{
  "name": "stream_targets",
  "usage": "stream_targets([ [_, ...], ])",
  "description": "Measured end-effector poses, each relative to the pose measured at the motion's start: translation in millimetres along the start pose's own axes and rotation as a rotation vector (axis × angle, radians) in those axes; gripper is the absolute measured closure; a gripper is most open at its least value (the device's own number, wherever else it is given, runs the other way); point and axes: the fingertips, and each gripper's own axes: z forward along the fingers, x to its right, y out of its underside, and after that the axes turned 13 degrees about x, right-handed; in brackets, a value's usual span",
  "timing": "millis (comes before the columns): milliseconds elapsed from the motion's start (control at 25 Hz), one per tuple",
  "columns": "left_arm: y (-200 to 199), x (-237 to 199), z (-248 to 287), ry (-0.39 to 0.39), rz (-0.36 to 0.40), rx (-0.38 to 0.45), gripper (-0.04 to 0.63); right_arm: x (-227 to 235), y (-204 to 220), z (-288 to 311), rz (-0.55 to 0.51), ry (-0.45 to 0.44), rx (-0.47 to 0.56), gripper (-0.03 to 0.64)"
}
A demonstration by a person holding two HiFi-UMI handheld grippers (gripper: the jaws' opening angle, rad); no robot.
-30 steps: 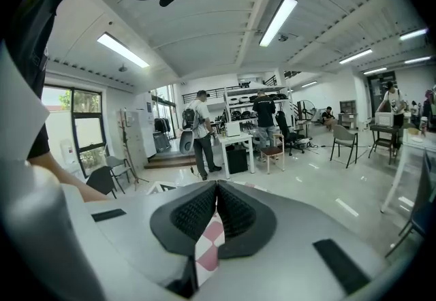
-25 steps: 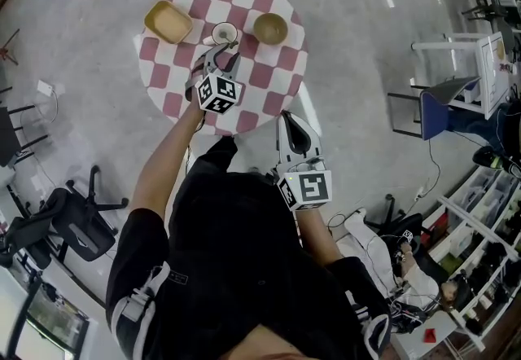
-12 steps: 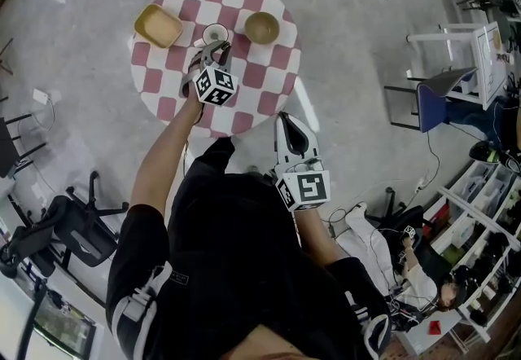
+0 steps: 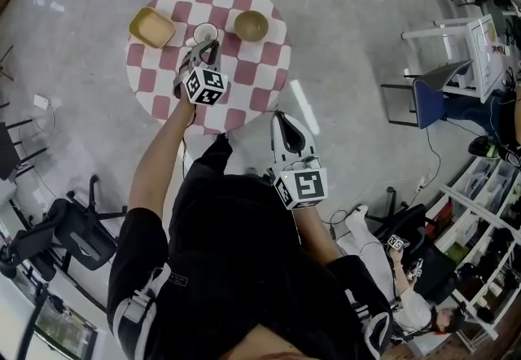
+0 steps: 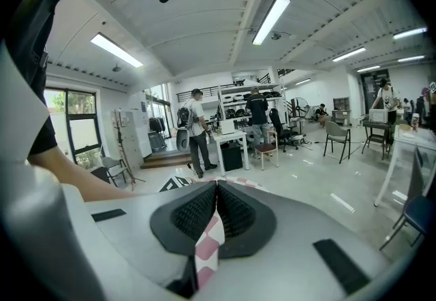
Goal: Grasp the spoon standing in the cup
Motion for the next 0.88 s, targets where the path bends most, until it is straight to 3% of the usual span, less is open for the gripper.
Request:
stream_targets([
  [200,-37.8,2.1,-39.3,-0.057,-0.036,0.088,0.545,-1.6,-9.8,-28.6,-0.007,-0.018,0.033,0.591],
  [400,-96.6,31.2,-121.5,-0.092,-0.092,0.213,0.546,-1.1,-21.4,-80.9,-0.023,-0.021,0.073,0.591],
  [600,-144.4,93.9,-215.6,-0.101,-0.205,0.315,0.546,2.3,-27.9,-144.9,-0.036,-0.020,0.116,0.591],
  [760,-158.6,161.0,-288.1,-0.098,-0.309,0.336,0.545,0.3,-26.1,-201.0,-0.044,-0.029,0.135,0.591],
  [880,-169.3,206.5,-334.4,-0.092,-0.344,0.344,0.545,-4.6,-22.3,-237.9,-0.044,-0.044,0.150,0.591],
])
